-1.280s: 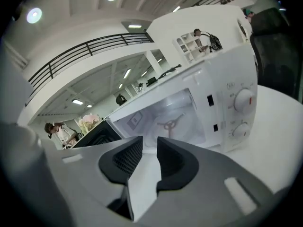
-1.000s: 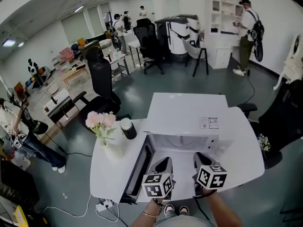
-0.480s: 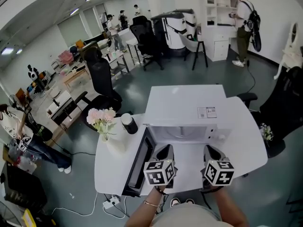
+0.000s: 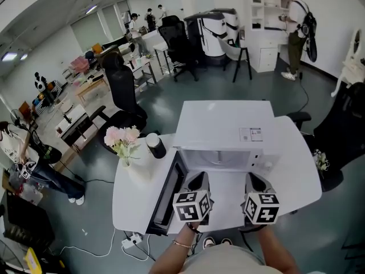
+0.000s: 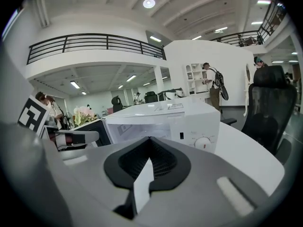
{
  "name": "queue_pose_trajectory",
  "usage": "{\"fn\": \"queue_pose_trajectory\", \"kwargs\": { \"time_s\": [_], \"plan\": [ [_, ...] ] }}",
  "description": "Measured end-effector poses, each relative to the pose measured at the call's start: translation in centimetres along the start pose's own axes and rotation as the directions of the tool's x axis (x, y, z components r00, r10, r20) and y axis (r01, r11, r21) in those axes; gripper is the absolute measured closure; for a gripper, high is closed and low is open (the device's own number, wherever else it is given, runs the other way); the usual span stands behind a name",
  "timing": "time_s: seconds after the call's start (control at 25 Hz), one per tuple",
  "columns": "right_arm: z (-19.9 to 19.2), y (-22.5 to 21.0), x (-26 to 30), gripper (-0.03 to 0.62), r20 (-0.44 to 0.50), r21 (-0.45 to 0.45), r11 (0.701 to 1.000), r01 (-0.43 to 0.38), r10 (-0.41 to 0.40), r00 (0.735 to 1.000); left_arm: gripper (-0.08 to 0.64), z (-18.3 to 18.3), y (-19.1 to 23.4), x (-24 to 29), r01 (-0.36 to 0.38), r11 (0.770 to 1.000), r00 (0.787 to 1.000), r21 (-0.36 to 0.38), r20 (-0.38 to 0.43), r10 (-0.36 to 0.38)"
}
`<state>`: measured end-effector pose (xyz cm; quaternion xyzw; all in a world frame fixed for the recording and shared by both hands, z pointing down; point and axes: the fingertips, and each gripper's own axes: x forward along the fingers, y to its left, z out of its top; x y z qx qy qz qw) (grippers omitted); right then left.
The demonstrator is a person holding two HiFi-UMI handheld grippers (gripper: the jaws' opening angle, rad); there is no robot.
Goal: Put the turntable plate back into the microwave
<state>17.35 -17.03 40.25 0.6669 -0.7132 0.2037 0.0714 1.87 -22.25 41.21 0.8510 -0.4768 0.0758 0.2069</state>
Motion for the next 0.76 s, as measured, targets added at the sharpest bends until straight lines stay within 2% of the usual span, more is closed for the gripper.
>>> {"fn": "queue_pose_trajectory", "kwargs": {
  "time_s": [0.76],
  "plan": [
    [0.4, -0.07, 0.82, 0.583, -0.012, 0.008, 1.0, -0.012, 0.012, 1.0, 0.56, 0.44, -0.14, 0.77, -0.001, 1.0, 1.0, -0.017, 0.015, 0.002]
  ]
}}
